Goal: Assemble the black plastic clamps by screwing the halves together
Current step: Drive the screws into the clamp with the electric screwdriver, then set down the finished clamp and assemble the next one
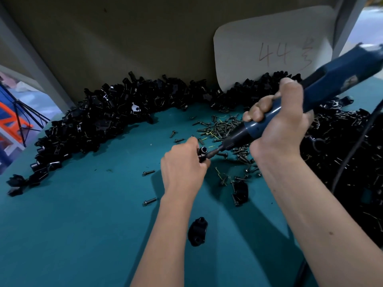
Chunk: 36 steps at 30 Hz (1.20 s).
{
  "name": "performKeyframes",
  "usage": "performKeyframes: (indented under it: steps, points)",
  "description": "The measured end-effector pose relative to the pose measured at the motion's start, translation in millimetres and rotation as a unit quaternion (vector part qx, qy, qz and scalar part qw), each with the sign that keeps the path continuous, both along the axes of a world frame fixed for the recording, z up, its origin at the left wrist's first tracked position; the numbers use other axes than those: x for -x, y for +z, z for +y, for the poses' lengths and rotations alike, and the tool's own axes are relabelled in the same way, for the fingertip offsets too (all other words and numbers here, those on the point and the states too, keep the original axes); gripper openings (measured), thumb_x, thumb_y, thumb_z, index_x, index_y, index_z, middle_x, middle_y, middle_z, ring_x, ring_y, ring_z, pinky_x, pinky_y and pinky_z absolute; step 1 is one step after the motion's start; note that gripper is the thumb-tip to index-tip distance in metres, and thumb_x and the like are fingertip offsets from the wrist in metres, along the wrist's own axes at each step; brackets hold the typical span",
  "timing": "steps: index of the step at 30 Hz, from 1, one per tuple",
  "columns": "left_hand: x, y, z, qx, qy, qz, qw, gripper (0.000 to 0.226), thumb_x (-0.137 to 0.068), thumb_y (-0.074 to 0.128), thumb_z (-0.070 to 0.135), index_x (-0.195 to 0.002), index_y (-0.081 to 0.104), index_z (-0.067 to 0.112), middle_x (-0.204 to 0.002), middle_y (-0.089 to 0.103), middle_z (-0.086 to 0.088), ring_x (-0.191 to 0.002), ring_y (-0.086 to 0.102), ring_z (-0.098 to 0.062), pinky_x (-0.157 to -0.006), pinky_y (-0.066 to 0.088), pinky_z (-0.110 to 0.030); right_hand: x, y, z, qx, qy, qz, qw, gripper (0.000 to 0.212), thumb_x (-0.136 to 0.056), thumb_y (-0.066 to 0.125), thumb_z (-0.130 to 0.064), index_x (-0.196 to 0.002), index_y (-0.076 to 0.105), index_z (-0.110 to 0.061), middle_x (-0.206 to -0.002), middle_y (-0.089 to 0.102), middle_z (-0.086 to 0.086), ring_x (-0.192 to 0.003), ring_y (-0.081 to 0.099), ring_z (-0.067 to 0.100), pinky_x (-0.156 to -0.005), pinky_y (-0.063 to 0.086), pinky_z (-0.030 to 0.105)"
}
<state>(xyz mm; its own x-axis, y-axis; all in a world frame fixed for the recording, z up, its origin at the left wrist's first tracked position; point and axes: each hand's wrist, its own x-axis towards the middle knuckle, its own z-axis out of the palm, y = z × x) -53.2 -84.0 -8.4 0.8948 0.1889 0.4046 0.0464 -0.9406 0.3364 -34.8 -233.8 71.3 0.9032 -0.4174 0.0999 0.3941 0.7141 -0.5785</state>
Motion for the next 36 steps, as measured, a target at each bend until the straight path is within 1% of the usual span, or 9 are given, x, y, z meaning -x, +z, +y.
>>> performKeyframes:
  steps: [5, 8, 15, 19, 24, 28, 31, 34, 36]
  points:
    - [1, 5, 19, 0.267, -0.011, -0.057, 0.962, 0.023, -0.072, 0.074, 0.035, -0.074, 0.055, 0.023, -0.060, 0.059, 0.006, -0.061, 0.056, -0.020, -0.051, 0.046, -0.032, -1, 0, -2, -0.101, 0.073, 0.049, 0.991, 0.040, -0.095, 0.070, -0.045, -0.077, 0.044, -0.020, -0.061, 0.046, -0.003, -0.047, 0.040, 0.013, -0.050, 0.041, 0.027]
    - [-2, 7, 28, 0.350, 0.011, -0.049, 0.935, 0.027, -0.073, 0.067, 0.030, -0.075, 0.050, 0.008, -0.057, 0.046, -0.002, -0.054, 0.038, -0.020, -0.050, 0.034, -0.032, -5, -3, -6, -0.079, 0.096, 0.104, 0.987, 0.050, -0.086, 0.076, -0.059, -0.091, 0.046, -0.019, -0.065, 0.049, -0.004, -0.050, 0.044, 0.011, -0.051, 0.045, 0.027]
    - [4, 20, 46, 0.788, -0.096, 0.070, 0.603, 0.033, -0.100, 0.043, 0.040, -0.075, 0.044, 0.018, -0.057, 0.029, 0.003, -0.038, 0.019, -0.007, -0.035, 0.012, -0.021, -12, -16, 7, 0.216, 0.194, 0.208, 0.934, 0.038, -0.089, 0.077, -0.012, -0.116, 0.051, -0.009, -0.094, 0.064, 0.008, -0.063, 0.064, 0.017, -0.063, 0.063, 0.036]
    - [5, 22, 49, 0.833, -0.098, 0.076, 0.539, 0.034, -0.101, 0.036, 0.037, -0.072, 0.036, 0.019, -0.057, 0.027, 0.004, -0.036, 0.019, -0.005, -0.030, 0.015, -0.019, -11, -41, 20, 0.470, 0.153, 0.206, 0.844, 0.033, -0.087, 0.080, -0.019, -0.106, 0.053, -0.017, -0.108, 0.064, 0.010, -0.083, 0.072, 0.025, -0.071, 0.064, 0.043]
    - [7, 25, 47, 0.830, -0.079, 0.071, 0.548, 0.032, -0.104, 0.033, 0.036, -0.078, 0.036, 0.017, -0.056, 0.027, 0.004, -0.036, 0.020, -0.005, -0.028, 0.018, -0.019, -8, -57, 24, 0.713, 0.013, 0.168, 0.681, 0.040, -0.074, 0.080, -0.051, -0.074, 0.056, -0.019, -0.064, 0.059, -0.006, -0.051, 0.055, 0.006, -0.034, 0.032, 0.015]
    - [8, 31, 36, 0.735, -0.033, 0.034, 0.677, 0.032, -0.109, 0.033, 0.041, -0.090, 0.036, 0.016, -0.056, 0.035, 0.002, -0.040, 0.024, -0.008, -0.034, 0.018, -0.019, -8, -56, 22, 0.737, 0.037, 0.167, 0.654, 0.045, -0.083, 0.080, -0.051, -0.073, 0.053, -0.017, -0.067, 0.057, -0.002, -0.055, 0.054, 0.010, -0.038, 0.032, 0.014]
    - [6, 38, 16, 0.610, -0.026, 0.031, 0.791, 0.041, -0.110, 0.030, 0.053, -0.097, 0.042, 0.016, -0.062, 0.053, -0.001, -0.046, 0.038, -0.011, -0.038, 0.029, -0.021, -9, -37, 16, 0.758, -0.023, 0.113, 0.642, 0.040, -0.089, 0.073, -0.055, -0.099, 0.065, -0.016, -0.089, 0.064, 0.000, -0.081, 0.061, 0.017, -0.069, 0.048, 0.027]
    - [3, 46, -21, 0.581, -0.038, 0.039, 0.812, 0.056, -0.105, 0.030, 0.064, -0.115, 0.059, 0.018, -0.105, 0.073, -0.002, -0.088, 0.065, -0.015, -0.075, 0.055, -0.033, -2, -11, 1, 0.699, 0.074, 0.015, 0.711, 0.022, -0.095, 0.066, -0.051, -0.093, 0.073, -0.030, -0.079, 0.071, -0.009, -0.074, 0.063, 0.008, -0.069, 0.051, 0.025]
    - [1, 53, -49, 0.589, -0.055, 0.067, 0.803, 0.069, -0.103, 0.027, 0.069, -0.138, 0.057, 0.018, -0.138, 0.065, -0.005, -0.127, 0.061, -0.023, -0.109, 0.048, -0.051, 3, 0, -15, 0.701, 0.088, -0.016, 0.708, 0.016, -0.098, 0.067, -0.039, -0.094, 0.078, -0.028, -0.081, 0.075, -0.007, -0.077, 0.067, 0.011, -0.075, 0.054, 0.032]
